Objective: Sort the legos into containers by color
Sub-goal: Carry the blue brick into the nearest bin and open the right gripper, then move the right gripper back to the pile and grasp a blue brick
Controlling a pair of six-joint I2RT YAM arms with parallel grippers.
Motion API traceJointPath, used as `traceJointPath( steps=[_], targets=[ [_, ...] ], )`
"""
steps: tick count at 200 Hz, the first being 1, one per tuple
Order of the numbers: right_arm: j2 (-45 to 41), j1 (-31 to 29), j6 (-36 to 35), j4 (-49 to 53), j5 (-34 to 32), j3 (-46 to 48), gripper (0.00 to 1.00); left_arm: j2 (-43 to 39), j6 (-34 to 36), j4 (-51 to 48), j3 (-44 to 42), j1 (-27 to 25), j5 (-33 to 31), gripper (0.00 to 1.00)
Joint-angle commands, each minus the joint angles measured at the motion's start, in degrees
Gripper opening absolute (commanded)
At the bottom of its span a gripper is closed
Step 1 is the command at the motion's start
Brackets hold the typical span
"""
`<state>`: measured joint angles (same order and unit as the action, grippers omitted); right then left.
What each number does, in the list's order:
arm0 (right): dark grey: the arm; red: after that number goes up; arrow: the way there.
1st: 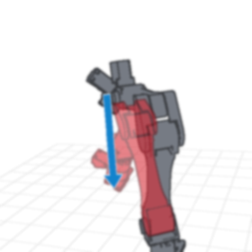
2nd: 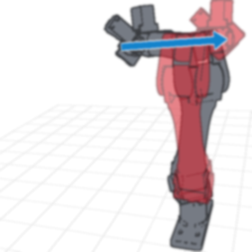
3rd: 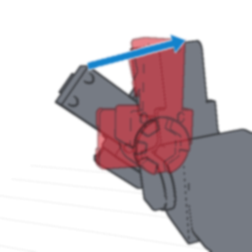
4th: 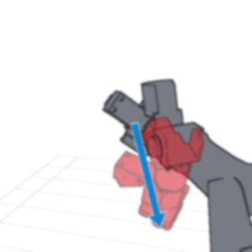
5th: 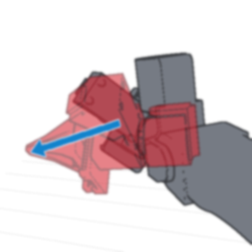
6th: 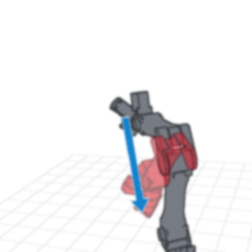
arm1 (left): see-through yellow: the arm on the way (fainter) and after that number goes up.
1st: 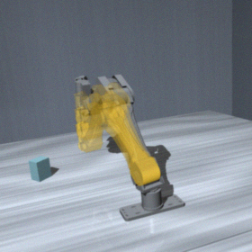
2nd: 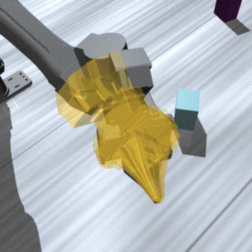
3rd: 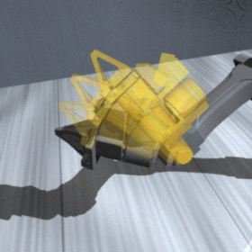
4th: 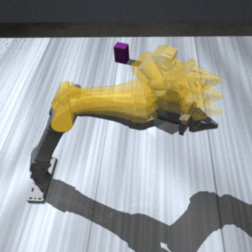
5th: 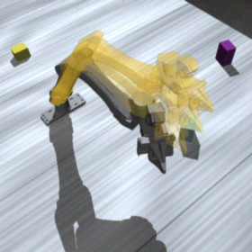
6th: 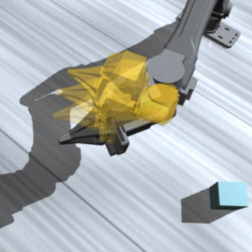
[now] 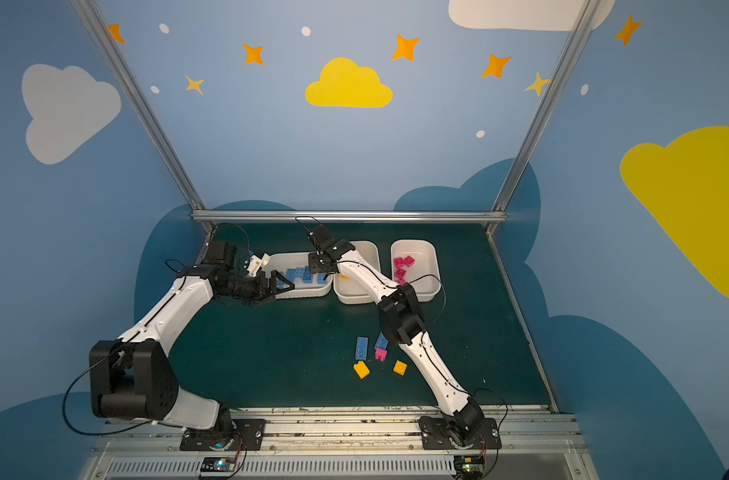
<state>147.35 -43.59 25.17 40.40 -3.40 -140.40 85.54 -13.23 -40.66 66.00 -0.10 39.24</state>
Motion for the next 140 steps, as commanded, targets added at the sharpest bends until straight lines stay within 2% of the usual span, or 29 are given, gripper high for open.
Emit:
traceJointPath(
  steps=[1, 14, 46, 77, 115, 140],
  targets=[
    [-11.4, 0.2, -3.1, -2.1, 3.4, 7.1, 0.61, 0.6, 1.2, -0.9, 0.7, 0.2, 1.2, 1.00],
    [-17.7, 0.2, -2.6, -3.2, 4.7, 14.8, 0.62, 0.5, 1.2, -1.0, 0.7, 0.3, 1.4, 1.00],
    [-32.4, 0.5, 4.6, -3.5, 8.5, 33.8, 0.63, 0.7, 1.3, -0.9, 0.5, 0.3, 1.9, 1.00],
    [-43.4, -0.6, 11.1, -0.5, 6.6, 48.0, 0.66, 0.7, 1.2, -0.9, 0.5, 0.2, 2.2, 1.00],
    [-48.8, -2.0, 18.9, 9.9, 4.8, 56.0, 0.69, 0.8, 1.0, -0.6, 0.3, 0.2, 2.7, 1.00],
    [-49.0, -3.3, 21.1, 10.6, 5.2, 61.2, 0.70, 0.5, 1.0, -0.3, 0.1, 0.1, 2.7, 0.99]
  ],
)
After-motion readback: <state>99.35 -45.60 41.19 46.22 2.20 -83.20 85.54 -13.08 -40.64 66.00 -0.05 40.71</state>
